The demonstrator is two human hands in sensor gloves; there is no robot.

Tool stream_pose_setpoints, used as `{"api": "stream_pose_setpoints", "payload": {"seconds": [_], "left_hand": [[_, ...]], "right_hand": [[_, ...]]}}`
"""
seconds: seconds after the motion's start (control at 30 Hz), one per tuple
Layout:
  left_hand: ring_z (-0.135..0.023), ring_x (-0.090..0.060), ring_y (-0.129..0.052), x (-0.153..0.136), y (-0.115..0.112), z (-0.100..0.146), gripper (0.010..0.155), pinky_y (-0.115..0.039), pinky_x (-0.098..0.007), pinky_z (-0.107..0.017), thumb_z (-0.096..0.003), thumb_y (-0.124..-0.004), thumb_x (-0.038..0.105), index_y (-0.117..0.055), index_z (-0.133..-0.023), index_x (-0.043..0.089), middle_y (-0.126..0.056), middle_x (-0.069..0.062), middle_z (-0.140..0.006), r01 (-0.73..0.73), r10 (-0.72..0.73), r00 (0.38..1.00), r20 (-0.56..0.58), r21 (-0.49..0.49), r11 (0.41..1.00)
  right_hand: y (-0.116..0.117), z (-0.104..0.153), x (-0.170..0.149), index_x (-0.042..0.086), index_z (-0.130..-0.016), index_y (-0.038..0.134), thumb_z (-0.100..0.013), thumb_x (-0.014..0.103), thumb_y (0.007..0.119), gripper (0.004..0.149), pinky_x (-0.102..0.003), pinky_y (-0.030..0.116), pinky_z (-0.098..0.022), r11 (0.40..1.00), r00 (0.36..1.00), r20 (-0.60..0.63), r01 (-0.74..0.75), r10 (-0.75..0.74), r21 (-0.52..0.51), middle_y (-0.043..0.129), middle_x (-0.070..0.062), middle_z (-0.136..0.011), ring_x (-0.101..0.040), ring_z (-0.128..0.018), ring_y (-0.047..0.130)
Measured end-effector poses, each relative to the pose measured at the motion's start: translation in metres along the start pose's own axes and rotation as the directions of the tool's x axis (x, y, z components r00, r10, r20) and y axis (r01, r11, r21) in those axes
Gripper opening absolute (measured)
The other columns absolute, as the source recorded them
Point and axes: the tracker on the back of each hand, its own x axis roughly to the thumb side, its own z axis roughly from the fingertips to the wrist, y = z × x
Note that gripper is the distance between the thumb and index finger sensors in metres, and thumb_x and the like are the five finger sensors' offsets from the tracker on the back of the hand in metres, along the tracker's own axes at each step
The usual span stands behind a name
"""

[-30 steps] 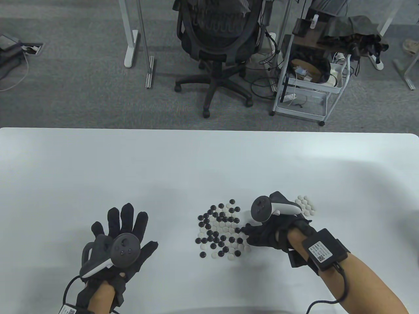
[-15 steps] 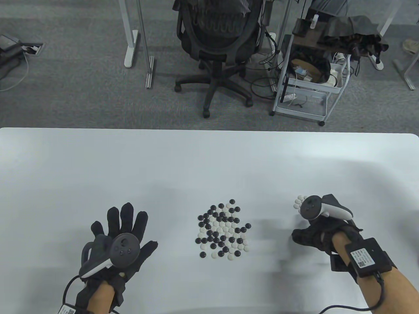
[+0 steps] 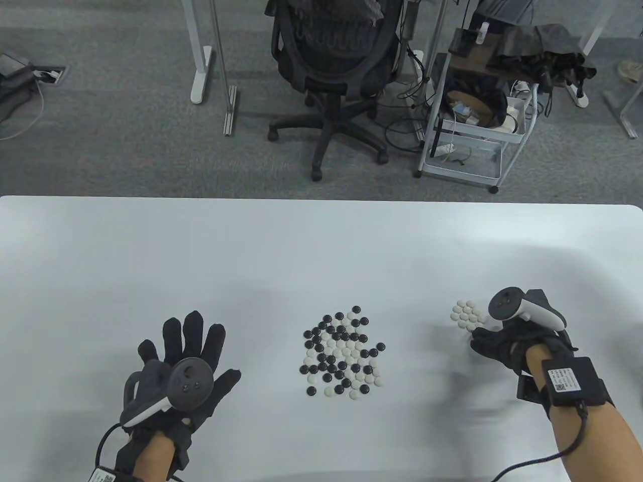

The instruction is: Go stone sorting task

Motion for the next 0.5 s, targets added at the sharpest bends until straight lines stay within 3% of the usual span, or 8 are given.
{"api": "stream_pose_setpoints", "payload": {"seconds": [0.3,0.5], "left_hand": [[-0.096,-0.061,0.011,0.0,0.0,0.0,0.077,0.0,-0.085,-0.052,-0.0634,-0.044,0.054,-0.014,-0.12,0.01,0.01,-0.034,-0.116,0.0,0.0,1.0,0.0,-0.002,1.0],[-0.096,-0.061,0.011,0.0,0.0,0.0,0.077,0.0,-0.085,-0.052,-0.0635,-0.044,0.054,-0.014,-0.12,0.01,0.01,-0.034,-0.116,0.001,-0.001,1.0,-0.001,-0.003,1.0]], "right_hand": [[-0.011,0.003,0.01,0.025,-0.113,0.041,-0.054,0.052,0.051,0.065,-0.082,0.003,-0.054,0.999,0.998,0.043,0.051,-0.05,-0.016,-0.012,-0.024,-0.104,-0.055,-0.085,-0.017],[-0.021,0.023,0.058,0.021,-0.112,0.055,-0.055,0.052,0.051,0.065,-0.082,0.004,-0.054,1.0,0.981,0.193,0.019,-0.014,-0.024,-0.007,-0.024,-0.107,-0.055,-0.086,-0.015]]}}
